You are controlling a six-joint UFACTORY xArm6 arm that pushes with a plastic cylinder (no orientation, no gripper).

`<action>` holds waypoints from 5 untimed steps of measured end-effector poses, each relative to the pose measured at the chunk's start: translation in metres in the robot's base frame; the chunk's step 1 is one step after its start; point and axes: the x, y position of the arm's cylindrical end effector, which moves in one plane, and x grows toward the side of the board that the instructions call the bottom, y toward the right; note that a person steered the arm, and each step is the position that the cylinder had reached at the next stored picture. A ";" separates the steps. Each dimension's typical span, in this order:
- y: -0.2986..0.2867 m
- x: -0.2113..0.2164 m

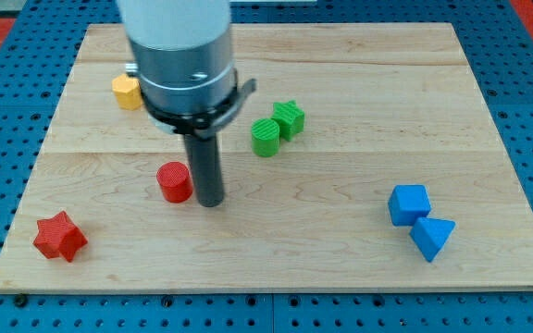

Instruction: Move the red circle towards the bottom left corner of the board

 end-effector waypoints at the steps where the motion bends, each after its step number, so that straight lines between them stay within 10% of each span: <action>1: 0.021 -0.043; 3: -0.018 -0.008; 5: -0.003 -0.066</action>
